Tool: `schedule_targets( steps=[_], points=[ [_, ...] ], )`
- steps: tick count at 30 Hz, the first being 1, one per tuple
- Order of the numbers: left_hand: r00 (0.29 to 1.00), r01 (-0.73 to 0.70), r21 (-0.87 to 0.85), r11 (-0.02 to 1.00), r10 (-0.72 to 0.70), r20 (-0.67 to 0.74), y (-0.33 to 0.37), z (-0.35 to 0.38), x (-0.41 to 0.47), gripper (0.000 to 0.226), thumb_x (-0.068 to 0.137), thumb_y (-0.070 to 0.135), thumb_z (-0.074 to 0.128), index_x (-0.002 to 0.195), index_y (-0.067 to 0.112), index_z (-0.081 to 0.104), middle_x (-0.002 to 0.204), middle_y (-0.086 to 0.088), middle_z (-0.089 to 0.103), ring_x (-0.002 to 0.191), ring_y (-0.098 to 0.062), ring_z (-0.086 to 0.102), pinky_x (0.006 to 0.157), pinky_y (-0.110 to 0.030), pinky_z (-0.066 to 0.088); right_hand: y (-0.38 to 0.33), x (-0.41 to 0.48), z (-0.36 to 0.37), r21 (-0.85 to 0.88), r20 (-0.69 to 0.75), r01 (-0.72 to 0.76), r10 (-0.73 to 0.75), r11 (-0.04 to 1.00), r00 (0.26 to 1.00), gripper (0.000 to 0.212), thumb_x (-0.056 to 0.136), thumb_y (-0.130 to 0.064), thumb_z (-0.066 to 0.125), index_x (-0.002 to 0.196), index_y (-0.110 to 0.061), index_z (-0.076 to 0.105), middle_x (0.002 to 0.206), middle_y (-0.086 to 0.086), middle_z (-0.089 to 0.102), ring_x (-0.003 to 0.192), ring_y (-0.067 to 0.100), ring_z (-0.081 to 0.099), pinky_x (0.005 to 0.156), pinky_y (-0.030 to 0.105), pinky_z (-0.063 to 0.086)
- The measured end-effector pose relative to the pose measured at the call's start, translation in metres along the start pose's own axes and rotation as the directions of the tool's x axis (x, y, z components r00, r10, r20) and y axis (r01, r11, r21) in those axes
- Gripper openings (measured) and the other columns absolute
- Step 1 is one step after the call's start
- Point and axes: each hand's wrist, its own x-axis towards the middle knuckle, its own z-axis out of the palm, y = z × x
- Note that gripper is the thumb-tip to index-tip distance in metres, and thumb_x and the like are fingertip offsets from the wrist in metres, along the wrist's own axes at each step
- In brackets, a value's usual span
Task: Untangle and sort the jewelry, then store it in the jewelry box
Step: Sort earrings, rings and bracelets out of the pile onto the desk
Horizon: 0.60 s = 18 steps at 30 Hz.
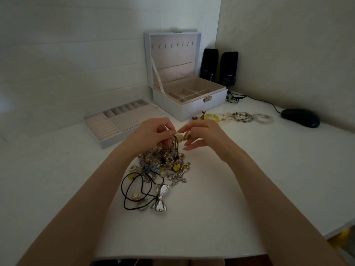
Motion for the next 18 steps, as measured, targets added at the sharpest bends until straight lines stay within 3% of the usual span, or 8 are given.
schedule_targets(
  steps=[2, 5, 9, 11, 15, 18],
  points=[
    [1.0, -0.016, -0.001, 1.0, 0.016, 0.009, 0.001, 0.002, 0.0, 0.009, 0.092, 0.013, 0.057, 0.086, 0.011, 0.064, 0.064, 0.003, 0.067, 0.062, -0.009, 0.061, 0.059, -0.017, 0.048, 0.002, 0.0, 0.003, -0.123, -0.003, 0.04, -0.041, 0.992, 0.999, 0.007, 0.085, -0.003, 0.064, 0.088, -0.001, 0.07, 0.077, 0.012, 0.066, 0.065, 0.016, 0.065, 0.064, 0.029, 0.059],
    [1.0, -0.009, -0.026, 1.0, 0.009, -0.001, 0.0, 0.004, 0.001, 0.008, 0.091, 0.012, 0.059, 0.09, 0.009, 0.065, 0.064, 0.002, 0.066, 0.059, -0.004, 0.06, 0.059, -0.015, 0.048, 0.006, 0.0, 0.006, -0.28, -0.05, 0.097, -0.116, 0.955, 0.992, 0.007, 0.082, -0.01, 0.072, 0.079, -0.004, 0.069, 0.067, 0.006, 0.063, 0.053, 0.008, 0.06, 0.056, 0.021, 0.053],
    [1.0, 0.005, -0.202, 0.979, -0.001, 0.018, 0.005, 0.001, -0.001, 0.014, 0.09, 0.014, 0.061, 0.104, 0.01, 0.061, 0.062, 0.0, 0.067, 0.059, -0.007, 0.061, 0.058, -0.016, 0.048, 0.011, 0.005, 0.005, -0.494, -0.146, 0.182, -0.287, 0.85, 0.947, 0.015, 0.08, -0.017, 0.075, 0.07, -0.012, 0.065, 0.07, 0.003, 0.059, 0.06, 0.012, 0.053, 0.057, 0.026, 0.05],
    [0.999, 0.034, -0.177, 0.984, -0.026, 0.045, 0.008, 0.001, -0.003, 0.014, 0.09, 0.021, 0.062, 0.102, 0.013, 0.062, 0.064, -0.001, 0.07, 0.06, -0.008, 0.064, 0.058, -0.015, 0.047, 0.013, 0.008, -0.003, -0.51, -0.251, 0.146, -0.31, 0.847, 0.917, 0.014, 0.081, -0.017, 0.073, 0.071, -0.011, 0.065, 0.067, -0.001, 0.057, 0.058, 0.011, 0.05, 0.059, 0.028, 0.049],
    [0.989, 0.073, 0.082, 0.994, -0.061, -0.135, 0.012, 0.013, 0.009, 0.023, 0.093, 0.036, 0.056, 0.092, 0.014, 0.065, 0.073, 0.005, 0.072, 0.066, -0.008, 0.067, 0.06, -0.016, 0.047, 0.014, 0.01, -0.024, -0.435, -0.377, 0.082, -0.264, 0.897, 0.888, 0.015, 0.083, -0.011, 0.067, 0.069, -0.014, 0.063, 0.065, 0.003, 0.06, 0.058, 0.016, 0.055, 0.058, 0.027, 0.051],
    [0.984, 0.175, -0.141, 0.974, -0.179, -0.014, 0.025, 0.028, 0.027, 0.039, 0.096, 0.043, 0.047, 0.094, 0.009, 0.066, 0.081, -0.004, 0.073, 0.068, -0.012, 0.068, 0.057, -0.018, 0.051, 0.016, 0.01, -0.023, -0.482, -0.35, 0.13, -0.327, 0.866, 0.878, 0.016, 0.083, -0.01, 0.068, 0.068, -0.014, 0.062, 0.065, 0.001, 0.06, 0.055, 0.012, 0.052, 0.06, 0.029, 0.051]
  ],
)
